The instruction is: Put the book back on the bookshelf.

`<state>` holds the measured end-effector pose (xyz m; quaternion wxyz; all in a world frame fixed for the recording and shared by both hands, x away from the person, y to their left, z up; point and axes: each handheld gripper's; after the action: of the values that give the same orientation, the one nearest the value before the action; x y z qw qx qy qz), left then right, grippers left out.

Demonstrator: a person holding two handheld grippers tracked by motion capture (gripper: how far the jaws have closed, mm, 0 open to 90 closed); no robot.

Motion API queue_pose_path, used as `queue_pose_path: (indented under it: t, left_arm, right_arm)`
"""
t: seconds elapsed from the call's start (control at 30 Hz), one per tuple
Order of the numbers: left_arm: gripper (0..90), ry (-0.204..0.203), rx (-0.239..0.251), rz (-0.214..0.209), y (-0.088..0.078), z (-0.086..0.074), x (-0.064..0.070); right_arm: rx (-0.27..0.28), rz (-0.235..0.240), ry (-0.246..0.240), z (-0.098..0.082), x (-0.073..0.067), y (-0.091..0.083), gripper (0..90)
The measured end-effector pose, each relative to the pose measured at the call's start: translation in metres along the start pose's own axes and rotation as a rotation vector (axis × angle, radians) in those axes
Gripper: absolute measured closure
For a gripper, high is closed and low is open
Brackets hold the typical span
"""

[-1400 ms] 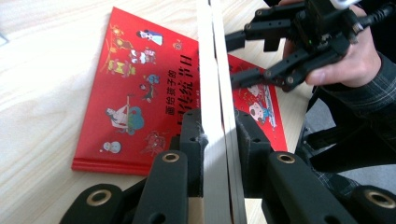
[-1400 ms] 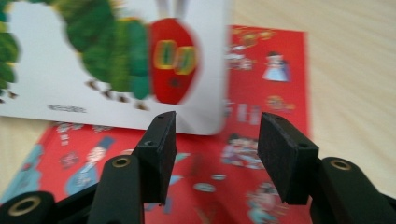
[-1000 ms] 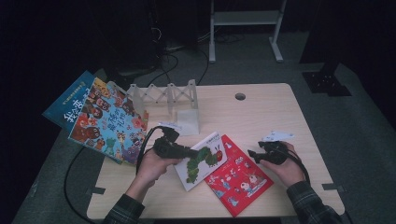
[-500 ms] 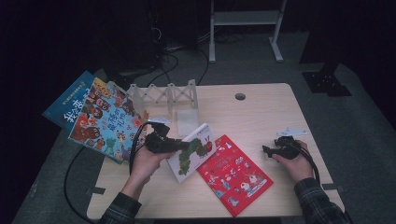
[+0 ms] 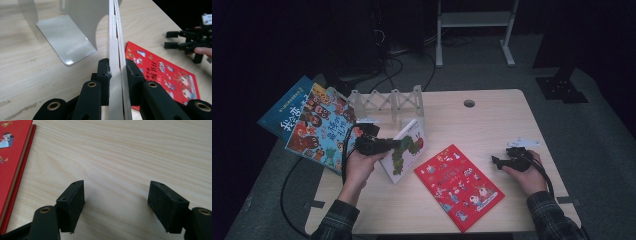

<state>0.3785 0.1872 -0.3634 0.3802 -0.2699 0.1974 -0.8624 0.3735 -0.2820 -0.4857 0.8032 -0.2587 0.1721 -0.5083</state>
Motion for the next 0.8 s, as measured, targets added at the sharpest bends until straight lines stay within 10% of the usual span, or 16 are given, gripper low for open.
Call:
queue_pose_path:
  t: [0.8]
  left_arm:
    - [75.9, 0.0, 0.047, 0.132, 0.042, 0.032, -0.027]
  right_arm:
    - [0.0, 0.003, -0.003, 0.0, 0.0, 0.0, 28.0]
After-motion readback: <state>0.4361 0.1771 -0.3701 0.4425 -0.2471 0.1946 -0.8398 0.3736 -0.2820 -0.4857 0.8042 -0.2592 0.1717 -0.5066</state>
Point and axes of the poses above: each handheld gripper's, and its own axes: y roughly forward along the jaws, z roughly out of its top, x roughly to its right, and after that the axes turned 5 degrees about x, right-handed
